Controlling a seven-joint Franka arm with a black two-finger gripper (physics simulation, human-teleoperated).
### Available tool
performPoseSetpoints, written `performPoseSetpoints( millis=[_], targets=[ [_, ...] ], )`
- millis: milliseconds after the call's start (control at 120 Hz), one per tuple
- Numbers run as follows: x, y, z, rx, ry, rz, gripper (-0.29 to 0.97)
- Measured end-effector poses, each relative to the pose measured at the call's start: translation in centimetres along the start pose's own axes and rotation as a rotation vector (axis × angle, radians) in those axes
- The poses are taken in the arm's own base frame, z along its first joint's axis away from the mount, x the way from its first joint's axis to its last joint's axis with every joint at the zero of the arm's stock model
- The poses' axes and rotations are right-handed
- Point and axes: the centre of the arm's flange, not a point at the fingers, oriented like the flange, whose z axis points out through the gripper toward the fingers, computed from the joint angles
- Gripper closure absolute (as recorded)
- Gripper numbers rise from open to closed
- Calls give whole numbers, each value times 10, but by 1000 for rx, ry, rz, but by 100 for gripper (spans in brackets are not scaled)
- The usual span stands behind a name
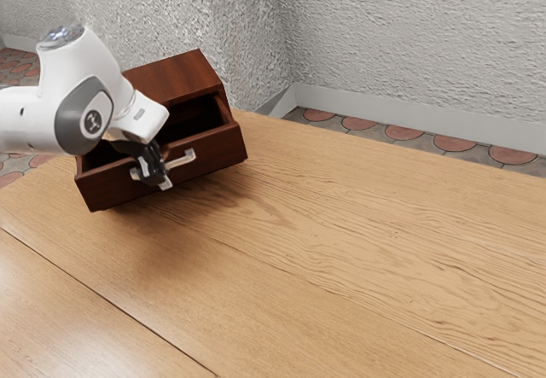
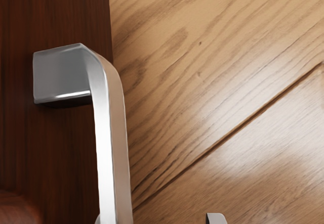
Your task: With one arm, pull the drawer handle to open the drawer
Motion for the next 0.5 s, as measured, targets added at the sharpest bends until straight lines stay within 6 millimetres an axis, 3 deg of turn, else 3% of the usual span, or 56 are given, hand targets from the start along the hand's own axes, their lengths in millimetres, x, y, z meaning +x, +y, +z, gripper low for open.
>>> performPoseSetpoints(
  millis=[117,200,258,333,392,442,500],
  targets=[
    [1,10,-11,10,6,9,60],
    [-6,17,-31,38,15,9,65],
    [-8,22,-60,71,35,12,58],
    [6,23,-125,119,66,32,42],
    [1,19,-166,117,45,11,32],
    [-6,21,-181,86,6,-9,25],
    [-18,23,-183,32,-45,-38,19]
  ],
)
